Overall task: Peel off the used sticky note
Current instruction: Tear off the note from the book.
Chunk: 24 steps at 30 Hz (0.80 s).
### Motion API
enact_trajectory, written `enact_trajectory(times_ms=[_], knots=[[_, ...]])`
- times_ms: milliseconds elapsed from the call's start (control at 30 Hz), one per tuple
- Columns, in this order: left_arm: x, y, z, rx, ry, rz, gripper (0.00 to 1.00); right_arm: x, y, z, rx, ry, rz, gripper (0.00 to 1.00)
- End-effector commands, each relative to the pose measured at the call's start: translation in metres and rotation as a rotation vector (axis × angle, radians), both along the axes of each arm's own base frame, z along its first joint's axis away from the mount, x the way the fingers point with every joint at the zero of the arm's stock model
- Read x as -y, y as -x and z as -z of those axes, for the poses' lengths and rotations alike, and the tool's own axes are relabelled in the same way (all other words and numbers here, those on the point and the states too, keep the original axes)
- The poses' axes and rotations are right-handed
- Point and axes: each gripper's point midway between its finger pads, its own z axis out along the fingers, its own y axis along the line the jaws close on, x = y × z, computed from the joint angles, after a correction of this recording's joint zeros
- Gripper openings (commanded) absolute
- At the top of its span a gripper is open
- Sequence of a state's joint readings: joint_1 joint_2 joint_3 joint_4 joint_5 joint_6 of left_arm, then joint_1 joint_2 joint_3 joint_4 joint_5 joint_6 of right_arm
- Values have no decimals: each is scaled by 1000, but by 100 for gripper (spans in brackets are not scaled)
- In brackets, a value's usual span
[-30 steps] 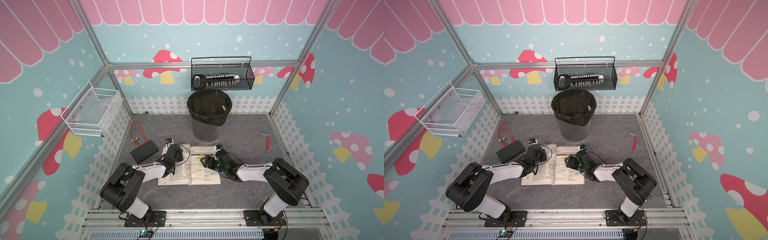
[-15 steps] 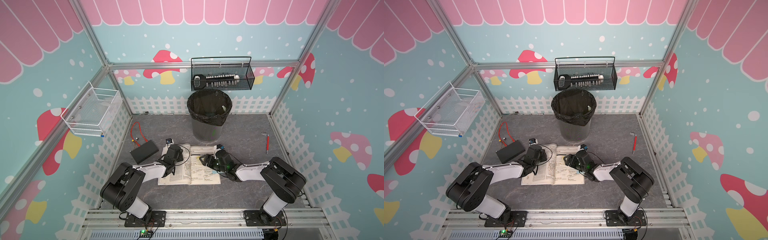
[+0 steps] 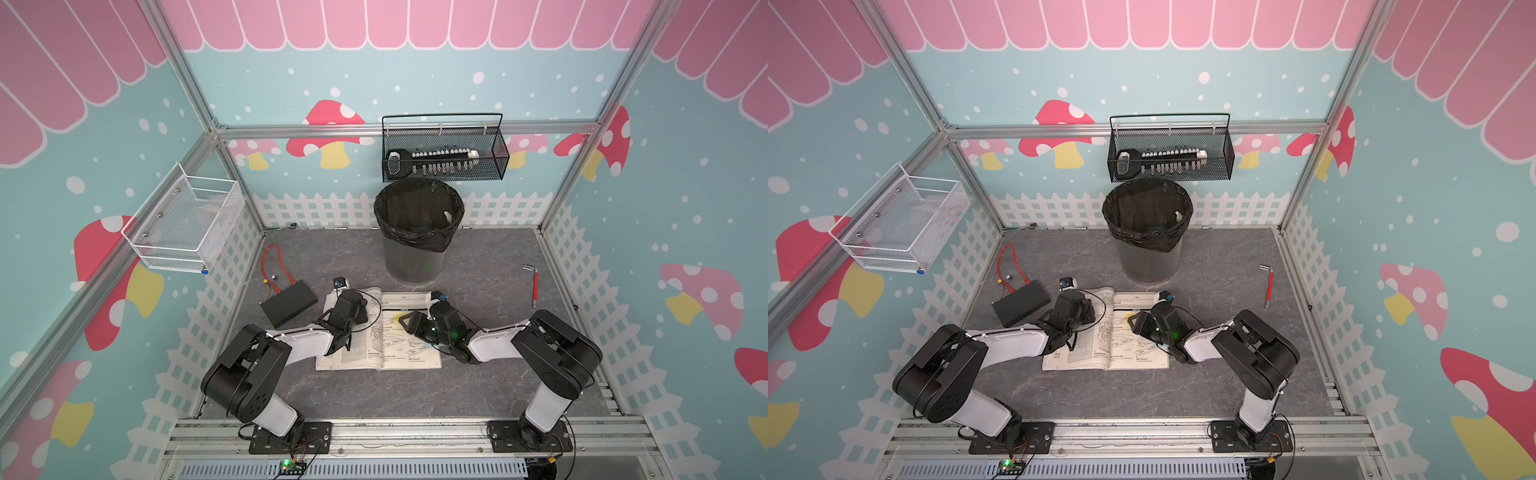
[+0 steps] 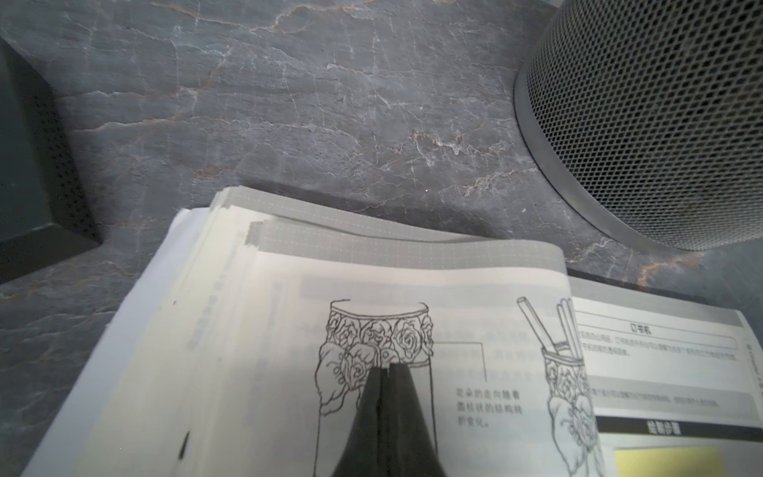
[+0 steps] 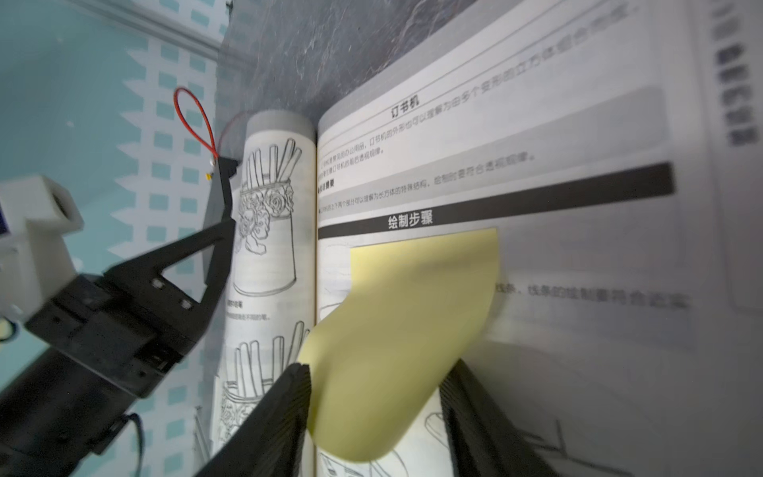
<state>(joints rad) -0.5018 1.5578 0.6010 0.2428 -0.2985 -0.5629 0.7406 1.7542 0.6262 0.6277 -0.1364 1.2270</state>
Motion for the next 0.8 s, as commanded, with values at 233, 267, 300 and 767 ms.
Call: enact_trajectory(times_ms=[233, 267, 300, 767], knots=[[10, 14, 14, -42, -21, 40, 0, -2, -6, -11, 49, 19, 7, 0], [8, 15, 17, -51, -25, 33, 0, -1, -8, -14, 59, 24, 12, 0], [9, 16, 19, -59, -23, 33, 0, 0, -9, -18, 69, 26, 16, 0], [-2, 17, 26, -100, -60, -39, 0, 17, -17, -101, 276, 68, 42, 0]])
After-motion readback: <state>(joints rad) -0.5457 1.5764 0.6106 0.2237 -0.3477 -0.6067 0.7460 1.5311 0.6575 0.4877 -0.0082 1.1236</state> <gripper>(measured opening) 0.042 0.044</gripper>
